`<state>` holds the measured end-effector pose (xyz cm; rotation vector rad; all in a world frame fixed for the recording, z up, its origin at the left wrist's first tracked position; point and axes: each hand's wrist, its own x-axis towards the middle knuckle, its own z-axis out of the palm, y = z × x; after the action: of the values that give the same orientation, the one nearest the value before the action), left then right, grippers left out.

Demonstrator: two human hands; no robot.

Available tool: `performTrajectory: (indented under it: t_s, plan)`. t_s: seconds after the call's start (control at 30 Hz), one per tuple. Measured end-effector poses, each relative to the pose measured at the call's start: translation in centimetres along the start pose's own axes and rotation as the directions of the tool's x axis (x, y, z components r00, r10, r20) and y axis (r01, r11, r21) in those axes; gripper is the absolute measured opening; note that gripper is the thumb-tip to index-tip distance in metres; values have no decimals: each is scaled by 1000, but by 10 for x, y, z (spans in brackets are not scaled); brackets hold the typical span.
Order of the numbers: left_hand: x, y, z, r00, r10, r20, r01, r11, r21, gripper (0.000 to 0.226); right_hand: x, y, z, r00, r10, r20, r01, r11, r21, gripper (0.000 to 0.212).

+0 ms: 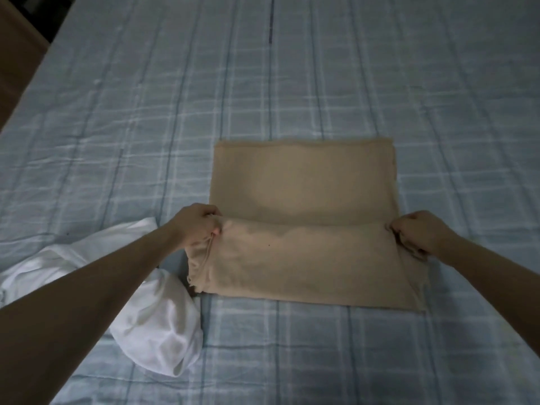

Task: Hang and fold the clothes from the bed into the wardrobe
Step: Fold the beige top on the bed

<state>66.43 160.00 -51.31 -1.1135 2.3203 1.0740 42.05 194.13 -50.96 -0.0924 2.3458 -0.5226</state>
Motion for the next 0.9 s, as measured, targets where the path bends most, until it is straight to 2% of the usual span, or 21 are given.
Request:
performTrajectory:
  t_s: [0.07, 0.1, 0.17, 0.23, 0.27, 0.3, 0.33, 0.4, 0.43, 0.53, 0.67, 0.8, 0.9]
  plan:
    - [2, -5, 3, 999, -1, -37, 4, 996, 93, 11, 1, 0, 2, 995, -53, -90, 52, 999, -16, 33]
    - [2, -8, 6, 997, 24, -73, -10, 983, 181, 17, 2, 1, 4, 987, -86, -139, 83, 996, -28, 29]
    - [0, -16, 12, 955, 211, -209, -114, 910, 399, 36, -2, -1, 12, 938, -179, -297, 162, 983, -82, 36]
    - [-11, -20, 24, 845, 459, -273, -258, 799, 543, 47, -15, -5, 28, 808, -381, -449, 334, 925, -184, 39]
    - [-18, -19, 33, 796, 555, -242, -345, 744, 572, 51, -23, -8, 39, 739, -481, -471, 411, 877, -251, 42]
    - [-24, -15, 43, 762, 622, -181, -423, 690, 587, 53, -31, -10, 52, 695, -560, -452, 456, 829, -325, 46]
    - [-31, -9, 54, 733, 668, -129, -481, 643, 597, 54, -36, -8, 65, 681, -609, -407, 462, 788, -407, 49]
    - [-35, -12, 81, 733, 678, -51, -518, 605, 604, 53, -35, 3, 87, 714, -624, -319, 393, 734, -554, 52]
    - [-34, -16, 91, 763, 644, -46, -493, 628, 602, 52, -31, 12, 94, 743, -609, -278, 372, 721, -585, 54]
    - [-23, -30, 105, 838, 541, -67, -388, 677, 625, 56, -16, 33, 103, 780, -595, -194, 399, 712, -578, 59]
    - [-12, -36, 104, 850, 527, -14, -391, 648, 653, 57, -9, 35, 104, 764, -619, -182, 435, 702, -564, 59]
    - [-18, -32, 99, 838, 545, -13, -421, 662, 621, 56, -3, 37, 95, 779, -613, -134, 479, 719, -503, 64]
    - [-35, -33, 97, 776, 628, -58, -482, 650, 587, 52, -6, 45, 67, 725, -682, -99, 595, 692, -409, 74]
